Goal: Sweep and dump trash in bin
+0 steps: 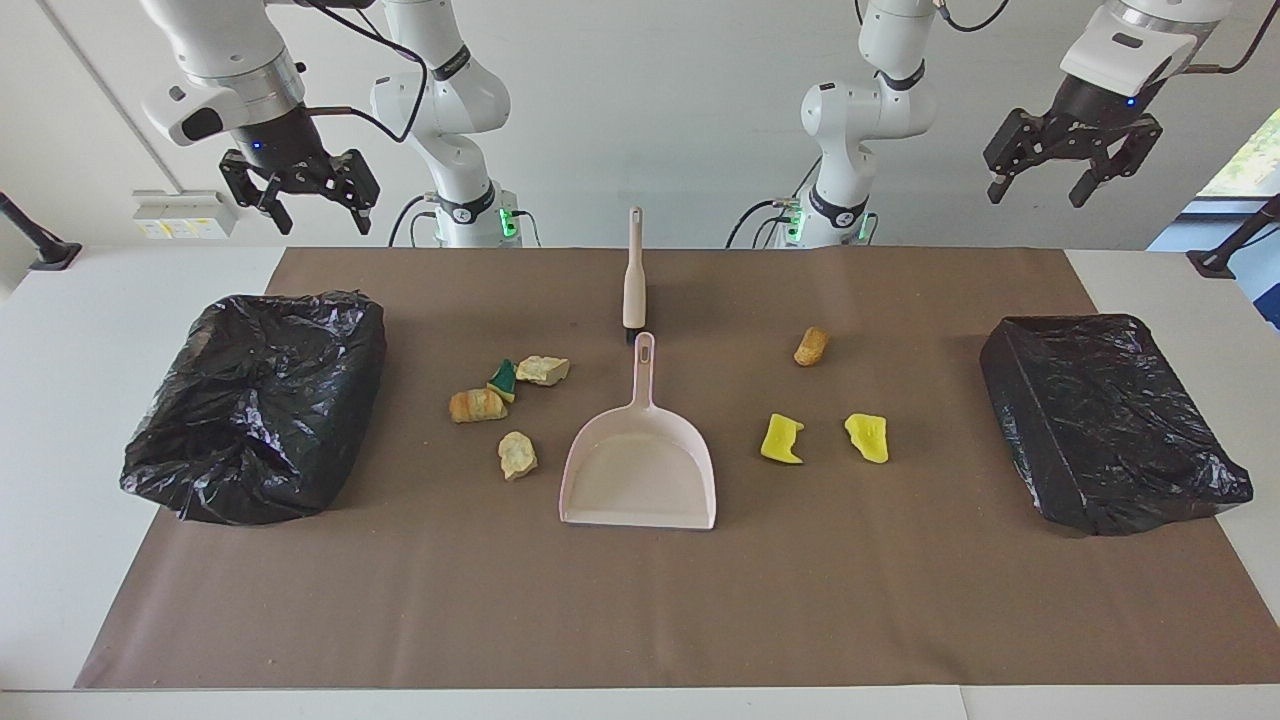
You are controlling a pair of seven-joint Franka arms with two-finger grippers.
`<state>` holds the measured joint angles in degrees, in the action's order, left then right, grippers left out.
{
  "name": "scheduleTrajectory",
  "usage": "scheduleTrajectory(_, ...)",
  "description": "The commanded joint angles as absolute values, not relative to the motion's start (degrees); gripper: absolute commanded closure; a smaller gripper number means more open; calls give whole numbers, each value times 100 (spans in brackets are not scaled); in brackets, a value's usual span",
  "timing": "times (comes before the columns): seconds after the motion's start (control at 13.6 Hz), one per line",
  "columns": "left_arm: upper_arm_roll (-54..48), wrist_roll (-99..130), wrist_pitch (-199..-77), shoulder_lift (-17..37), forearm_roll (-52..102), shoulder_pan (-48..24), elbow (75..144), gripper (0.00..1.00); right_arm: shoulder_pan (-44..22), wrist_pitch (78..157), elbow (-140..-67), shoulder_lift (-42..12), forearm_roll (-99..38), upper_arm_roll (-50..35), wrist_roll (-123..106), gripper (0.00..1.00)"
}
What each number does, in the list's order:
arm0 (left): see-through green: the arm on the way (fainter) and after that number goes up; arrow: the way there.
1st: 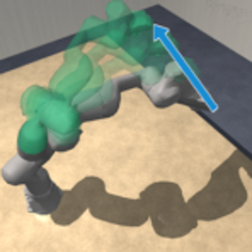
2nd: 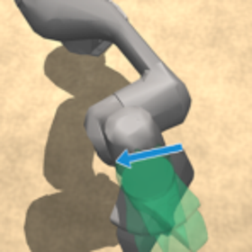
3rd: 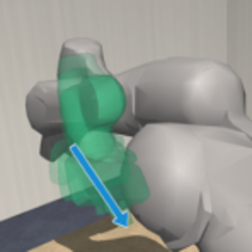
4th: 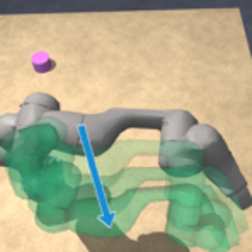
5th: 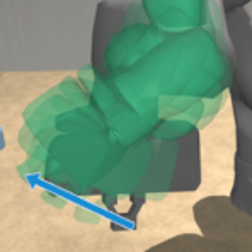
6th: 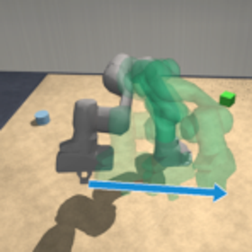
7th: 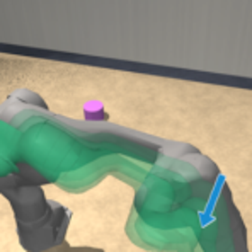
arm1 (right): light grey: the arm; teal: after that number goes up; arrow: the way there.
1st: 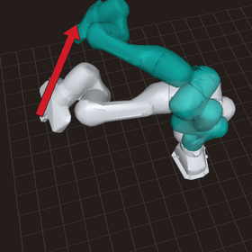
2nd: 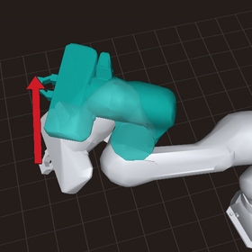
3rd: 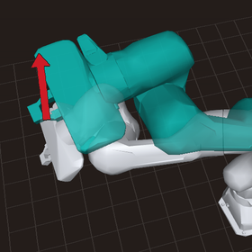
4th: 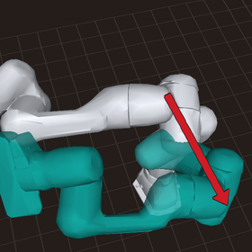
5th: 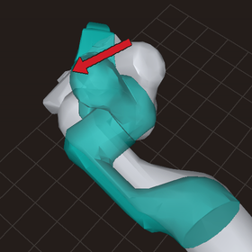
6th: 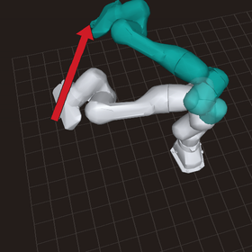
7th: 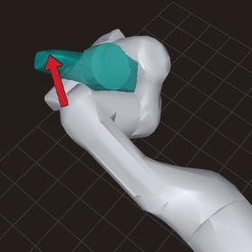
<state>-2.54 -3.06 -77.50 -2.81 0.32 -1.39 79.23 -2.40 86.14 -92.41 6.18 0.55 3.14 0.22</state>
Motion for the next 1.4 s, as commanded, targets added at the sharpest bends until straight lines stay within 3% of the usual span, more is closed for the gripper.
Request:
scheduleTrajectory(0.0,-246,-299,-7708,-457,44,-167,8121,0,-167,8640,-9316,686,-70,272,-9,0)
scheduleTrajectory(1.33,-264,-237,-7831,-545,97,-237,8270,0,-167,8640,-9308,686,-70,272,-9,0)
